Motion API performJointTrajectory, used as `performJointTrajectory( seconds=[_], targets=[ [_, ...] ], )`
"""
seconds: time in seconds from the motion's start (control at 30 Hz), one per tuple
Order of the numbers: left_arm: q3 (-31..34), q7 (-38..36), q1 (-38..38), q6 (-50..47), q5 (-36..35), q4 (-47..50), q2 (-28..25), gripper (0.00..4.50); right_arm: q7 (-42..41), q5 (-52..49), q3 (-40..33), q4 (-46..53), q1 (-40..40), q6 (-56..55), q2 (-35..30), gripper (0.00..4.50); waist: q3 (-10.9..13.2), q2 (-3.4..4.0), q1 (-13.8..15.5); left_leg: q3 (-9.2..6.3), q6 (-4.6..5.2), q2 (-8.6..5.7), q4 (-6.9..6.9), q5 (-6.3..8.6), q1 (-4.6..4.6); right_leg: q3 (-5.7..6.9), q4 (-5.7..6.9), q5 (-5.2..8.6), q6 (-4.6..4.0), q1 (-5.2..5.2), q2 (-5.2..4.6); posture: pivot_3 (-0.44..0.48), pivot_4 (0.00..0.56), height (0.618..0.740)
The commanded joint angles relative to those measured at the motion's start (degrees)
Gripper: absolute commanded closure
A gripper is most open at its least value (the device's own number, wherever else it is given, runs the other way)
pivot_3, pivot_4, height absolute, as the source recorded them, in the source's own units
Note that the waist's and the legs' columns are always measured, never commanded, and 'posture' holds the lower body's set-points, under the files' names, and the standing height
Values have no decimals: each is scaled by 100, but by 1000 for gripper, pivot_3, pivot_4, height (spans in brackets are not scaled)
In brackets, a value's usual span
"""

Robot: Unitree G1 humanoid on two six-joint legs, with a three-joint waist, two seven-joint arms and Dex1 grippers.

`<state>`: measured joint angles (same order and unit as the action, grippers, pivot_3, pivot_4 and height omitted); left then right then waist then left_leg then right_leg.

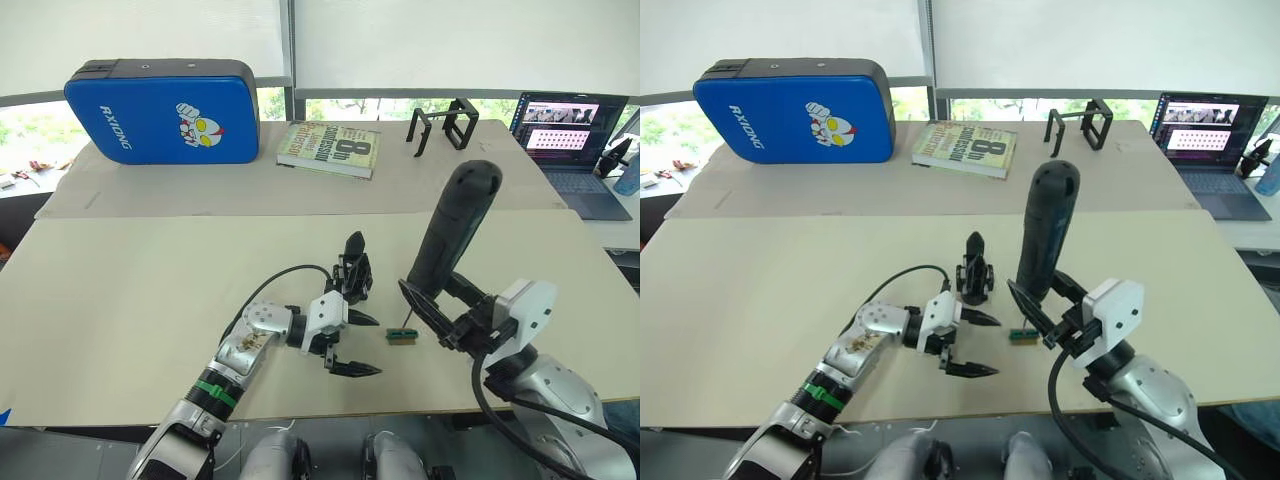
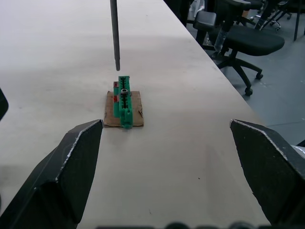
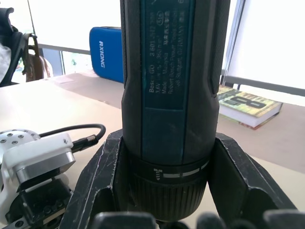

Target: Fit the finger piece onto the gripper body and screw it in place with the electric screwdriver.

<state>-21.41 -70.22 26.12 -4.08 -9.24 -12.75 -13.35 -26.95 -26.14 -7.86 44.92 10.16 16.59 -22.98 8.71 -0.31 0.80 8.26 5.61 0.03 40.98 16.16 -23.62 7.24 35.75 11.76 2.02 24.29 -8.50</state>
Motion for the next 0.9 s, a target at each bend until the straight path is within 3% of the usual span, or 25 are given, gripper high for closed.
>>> performJointTrajectory(
  seconds=[0.03, 0.67, 0.9],
  targets=[
    [-14, 41, 82, 34, -54, 29, 63, 0, 57, -219, -242, 383, -50, -139, -31, 2603, 0, 0, 0, 0, 0, 0, 0, 0, 0, 0, 0, 0, 0, 0, 0, 0, 150, 740],
    [14, 104, 251, 181, -13, -186, 130, 0, 583, -198, 286, 731, -264, 504, -40, 2603, 0, 0, -1, 0, 0, 1, -1, 0, -1, 0, 0, 1, -1, 2, 0, 0, 150, 740],
    [11, 101, 315, 248, -14, -278, 138, 0, 748, -461, 61, 879, -350, 753, -111, 2603, 0, 0, -3, 0, 0, 1, -1, 0, -1, 0, 0, 1, -1, 1, 0, 0, 150, 740]
  ],
)
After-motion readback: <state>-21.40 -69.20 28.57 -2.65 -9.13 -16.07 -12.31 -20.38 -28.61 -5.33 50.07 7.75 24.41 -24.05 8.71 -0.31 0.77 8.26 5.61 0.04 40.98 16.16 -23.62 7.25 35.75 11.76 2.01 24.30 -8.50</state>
